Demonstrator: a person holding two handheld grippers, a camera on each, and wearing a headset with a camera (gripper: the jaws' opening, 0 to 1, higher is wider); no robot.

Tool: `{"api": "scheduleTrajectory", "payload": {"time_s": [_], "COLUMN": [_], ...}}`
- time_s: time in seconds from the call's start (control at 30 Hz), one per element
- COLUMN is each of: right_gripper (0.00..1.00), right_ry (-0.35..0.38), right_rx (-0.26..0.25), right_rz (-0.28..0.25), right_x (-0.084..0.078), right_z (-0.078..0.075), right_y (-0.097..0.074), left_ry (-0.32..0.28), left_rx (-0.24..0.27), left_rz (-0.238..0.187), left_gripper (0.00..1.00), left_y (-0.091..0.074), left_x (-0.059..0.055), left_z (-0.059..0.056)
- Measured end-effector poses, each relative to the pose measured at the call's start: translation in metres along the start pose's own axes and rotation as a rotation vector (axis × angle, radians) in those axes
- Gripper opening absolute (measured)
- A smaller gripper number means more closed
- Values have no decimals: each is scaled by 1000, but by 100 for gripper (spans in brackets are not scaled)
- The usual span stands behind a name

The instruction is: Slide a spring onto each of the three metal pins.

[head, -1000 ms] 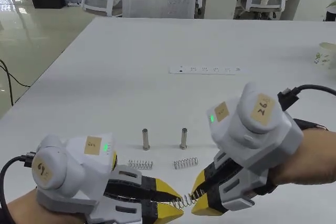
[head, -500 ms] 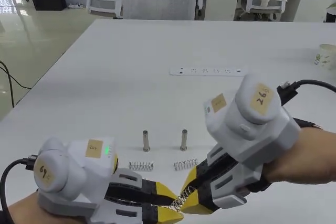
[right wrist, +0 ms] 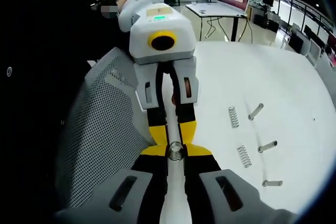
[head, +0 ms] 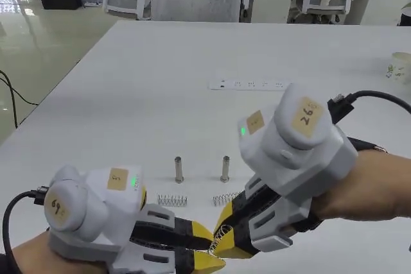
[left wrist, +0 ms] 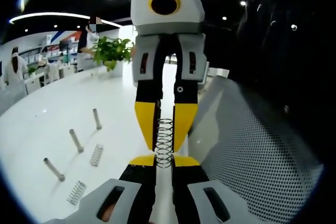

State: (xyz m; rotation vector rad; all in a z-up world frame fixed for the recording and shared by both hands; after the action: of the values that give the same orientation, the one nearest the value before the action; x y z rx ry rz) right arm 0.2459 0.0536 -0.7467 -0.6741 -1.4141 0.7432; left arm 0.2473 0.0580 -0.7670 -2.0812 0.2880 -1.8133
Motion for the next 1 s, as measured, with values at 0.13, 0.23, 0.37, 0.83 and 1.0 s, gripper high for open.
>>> {"api": "scheduleTrajectory", "payload": {"time_s": [0.13, 0.23, 0.37, 0.83, 1.0], "right_gripper": [8, 8, 8, 8, 8], "right_ry": [-2, -4, -5, 12, 18], "right_rx": [-2, -8, -15, -72, -82], "right_rz": [6, 7, 6, 27, 31], "right_x": [1, 2, 3, -8, -11], "right_z": [-1, -3, -5, -20, -22], "right_y": [0, -1, -2, -12, -14], "left_ry": [-8, -19, -27, -65, -84], "left_rx": [3, 6, 9, 85, 125], "left_rz": [-5, -15, -24, -68, -84], "left_gripper": [3, 5, 8, 21, 26], "left_y": [0, -1, -1, -15, -22], "left_x": [0, 2, 2, 2, 1], "left_z": [1, 3, 3, 18, 24]}}
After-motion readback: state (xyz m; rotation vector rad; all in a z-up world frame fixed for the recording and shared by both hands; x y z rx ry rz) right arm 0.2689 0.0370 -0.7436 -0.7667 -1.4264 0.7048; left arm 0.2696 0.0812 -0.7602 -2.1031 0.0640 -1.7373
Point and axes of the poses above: the centre of the closed fingertips' face, and the gripper's own axes: y roughly forward along the fingers, z roughly to its left, x roughly out of its top, the point moved 2 cm from there along -y, roughly backward along the fingers, and after that the axes turned 4 degrees about -x, right-handed, at the moved point
